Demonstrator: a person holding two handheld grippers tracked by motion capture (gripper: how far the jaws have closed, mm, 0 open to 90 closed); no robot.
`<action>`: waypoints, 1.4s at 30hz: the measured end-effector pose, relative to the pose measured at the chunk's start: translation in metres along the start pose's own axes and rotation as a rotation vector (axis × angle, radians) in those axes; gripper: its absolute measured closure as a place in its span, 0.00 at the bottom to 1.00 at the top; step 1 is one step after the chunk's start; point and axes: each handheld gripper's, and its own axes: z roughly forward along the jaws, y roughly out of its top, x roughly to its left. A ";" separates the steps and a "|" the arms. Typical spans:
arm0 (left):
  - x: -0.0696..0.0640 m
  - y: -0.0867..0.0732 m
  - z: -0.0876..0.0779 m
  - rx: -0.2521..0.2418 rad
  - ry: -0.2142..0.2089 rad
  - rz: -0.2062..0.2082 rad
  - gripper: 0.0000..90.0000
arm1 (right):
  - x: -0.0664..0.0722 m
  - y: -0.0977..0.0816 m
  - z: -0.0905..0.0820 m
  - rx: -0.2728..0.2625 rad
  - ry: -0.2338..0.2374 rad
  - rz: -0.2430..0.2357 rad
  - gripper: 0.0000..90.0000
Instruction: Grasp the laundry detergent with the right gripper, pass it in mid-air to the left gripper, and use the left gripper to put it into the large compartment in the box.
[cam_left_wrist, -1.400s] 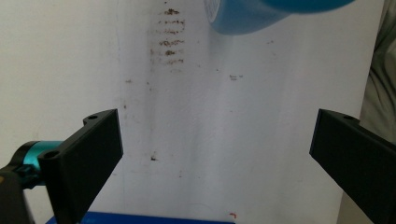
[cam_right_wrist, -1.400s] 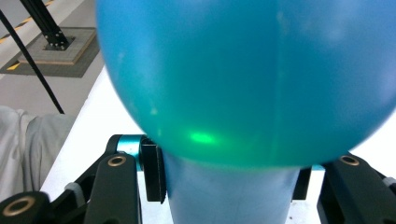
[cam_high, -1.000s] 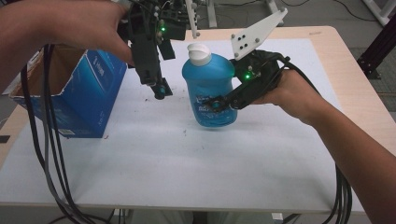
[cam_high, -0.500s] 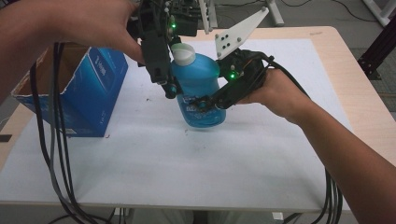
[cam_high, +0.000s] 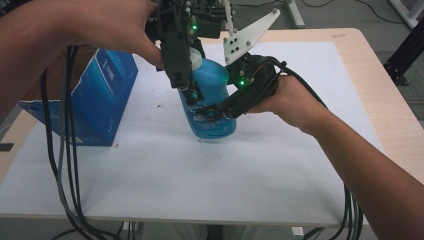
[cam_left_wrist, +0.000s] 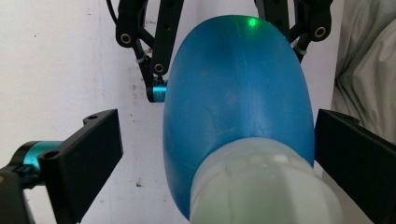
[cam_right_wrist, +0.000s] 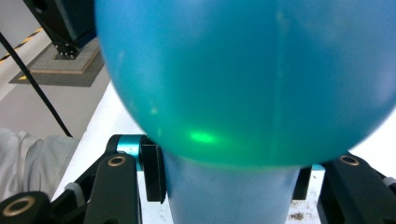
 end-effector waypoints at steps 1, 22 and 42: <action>0.000 0.000 0.000 0.000 0.000 0.003 0.03 | 0.000 0.000 0.000 0.000 0.002 0.002 0.50; 0.002 0.001 0.000 0.009 0.007 0.006 0.16 | 0.001 0.001 -0.002 -0.002 0.001 0.004 0.50; 0.000 0.003 0.001 0.012 0.004 0.027 0.28 | 0.002 0.001 -0.001 -0.006 0.004 0.007 0.50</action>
